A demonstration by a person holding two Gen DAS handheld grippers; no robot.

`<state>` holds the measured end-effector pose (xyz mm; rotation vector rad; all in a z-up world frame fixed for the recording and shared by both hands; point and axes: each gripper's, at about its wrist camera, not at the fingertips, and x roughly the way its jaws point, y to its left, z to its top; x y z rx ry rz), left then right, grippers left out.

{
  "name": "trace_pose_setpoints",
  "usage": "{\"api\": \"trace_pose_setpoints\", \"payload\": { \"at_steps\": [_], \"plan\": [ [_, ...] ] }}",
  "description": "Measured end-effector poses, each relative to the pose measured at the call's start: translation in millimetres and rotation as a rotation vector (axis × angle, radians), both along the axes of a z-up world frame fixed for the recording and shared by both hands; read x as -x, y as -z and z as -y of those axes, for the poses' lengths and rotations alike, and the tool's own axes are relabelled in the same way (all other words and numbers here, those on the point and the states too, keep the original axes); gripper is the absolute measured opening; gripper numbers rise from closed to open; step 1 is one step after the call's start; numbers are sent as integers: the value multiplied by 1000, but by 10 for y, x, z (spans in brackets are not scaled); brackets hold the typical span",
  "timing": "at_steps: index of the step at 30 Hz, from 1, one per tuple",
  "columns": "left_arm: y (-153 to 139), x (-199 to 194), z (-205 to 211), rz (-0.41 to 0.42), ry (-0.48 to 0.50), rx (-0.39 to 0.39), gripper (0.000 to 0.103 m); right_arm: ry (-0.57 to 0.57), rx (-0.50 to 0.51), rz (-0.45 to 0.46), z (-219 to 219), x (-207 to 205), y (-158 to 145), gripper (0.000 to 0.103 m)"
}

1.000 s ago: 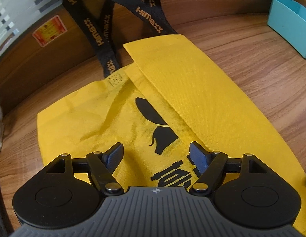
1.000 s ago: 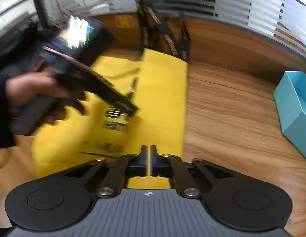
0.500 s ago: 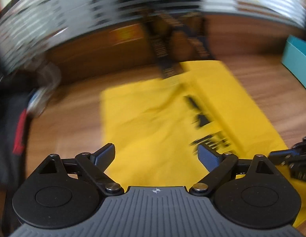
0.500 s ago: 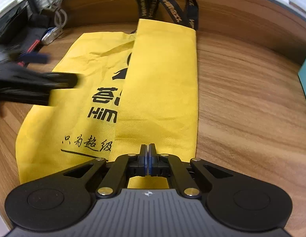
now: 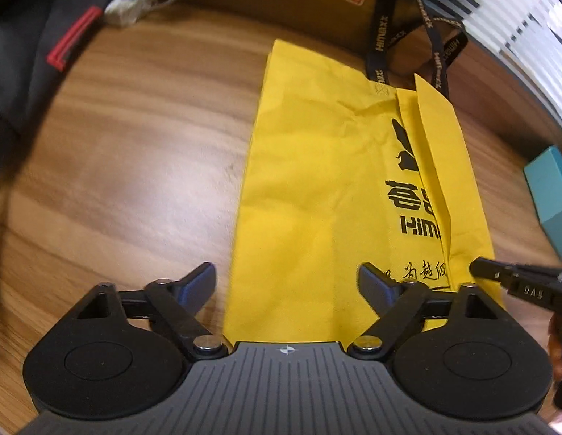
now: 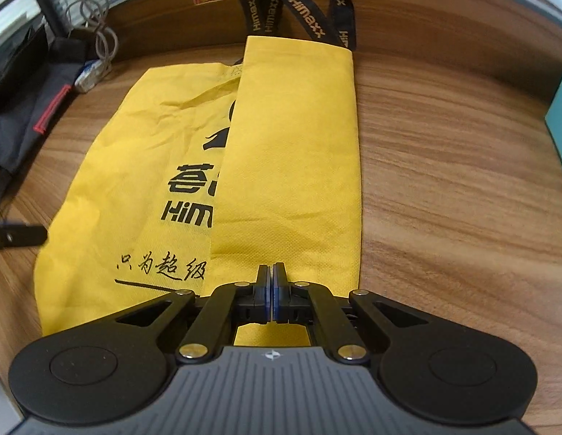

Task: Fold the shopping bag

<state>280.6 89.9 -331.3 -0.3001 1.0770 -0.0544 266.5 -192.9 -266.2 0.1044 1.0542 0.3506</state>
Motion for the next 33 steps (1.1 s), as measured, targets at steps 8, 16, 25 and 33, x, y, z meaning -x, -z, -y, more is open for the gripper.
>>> {"api": "trace_pose_setpoints", "payload": {
  "at_steps": [8,16,25,33],
  "plan": [
    [-23,58,-93,-10,-59,42,44,9,30,45,-55,144,-3,0],
    [52,-55,-334,-23,-62,67,46,13,8,36,-36,108,22,0],
    [43,-127,-266,-13,-4,21,17,17,8,41,-69,97,43,0],
    [-445,-24,-111,82,89,137,6,21,12,43,-107,94,41,0]
  ]
}}
